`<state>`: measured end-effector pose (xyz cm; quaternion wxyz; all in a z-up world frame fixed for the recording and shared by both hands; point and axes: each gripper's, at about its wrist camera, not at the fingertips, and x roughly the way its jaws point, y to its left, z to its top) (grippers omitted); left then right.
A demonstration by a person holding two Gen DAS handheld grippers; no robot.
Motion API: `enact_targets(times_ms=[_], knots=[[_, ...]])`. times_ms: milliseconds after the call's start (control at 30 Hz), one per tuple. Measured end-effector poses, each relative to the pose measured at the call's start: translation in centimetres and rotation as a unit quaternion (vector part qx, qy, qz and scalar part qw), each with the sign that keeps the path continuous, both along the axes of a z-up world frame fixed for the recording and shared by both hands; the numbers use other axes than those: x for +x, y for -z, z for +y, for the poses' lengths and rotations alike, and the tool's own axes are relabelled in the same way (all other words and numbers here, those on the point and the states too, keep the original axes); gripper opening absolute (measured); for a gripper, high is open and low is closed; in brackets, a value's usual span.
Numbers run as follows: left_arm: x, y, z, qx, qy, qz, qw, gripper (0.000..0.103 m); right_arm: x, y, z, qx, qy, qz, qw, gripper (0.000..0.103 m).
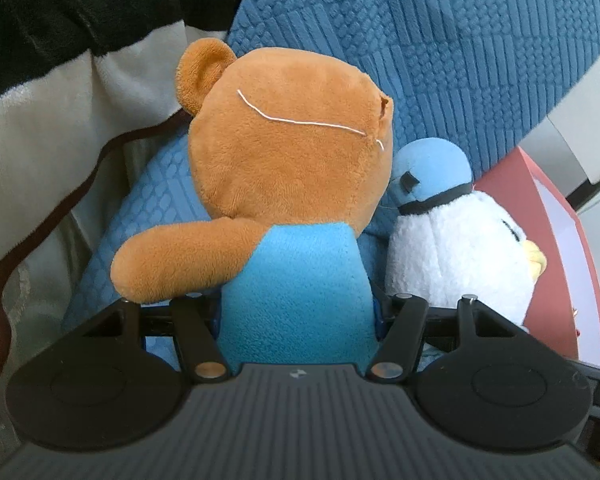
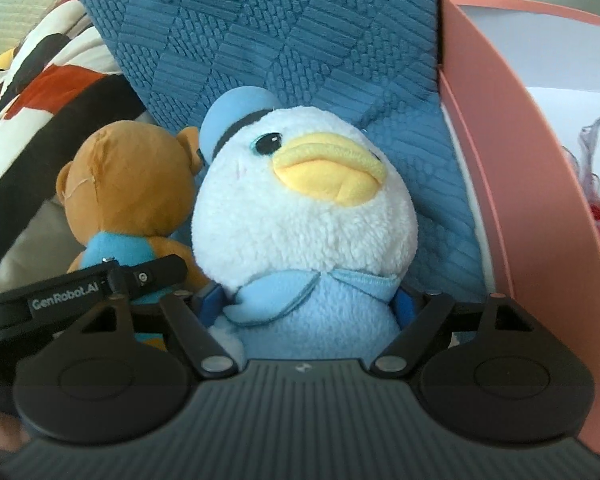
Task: Organize objects
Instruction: 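Lift the brown bear with the left tool while the right tool lifts the duck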
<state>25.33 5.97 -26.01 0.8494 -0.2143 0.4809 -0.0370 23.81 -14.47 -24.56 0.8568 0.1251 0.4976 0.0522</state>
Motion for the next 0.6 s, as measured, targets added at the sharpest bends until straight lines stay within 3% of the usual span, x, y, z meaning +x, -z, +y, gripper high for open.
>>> enact_targets(times_ms=[600], knots=[[-4.5, -2.1, -2.4, -0.020, 0.023, 0.001, 0.9995, 0.067, -5.4, -2.4, -2.1, -0.008, 0.007, 0.005, 1.000, 0.083]])
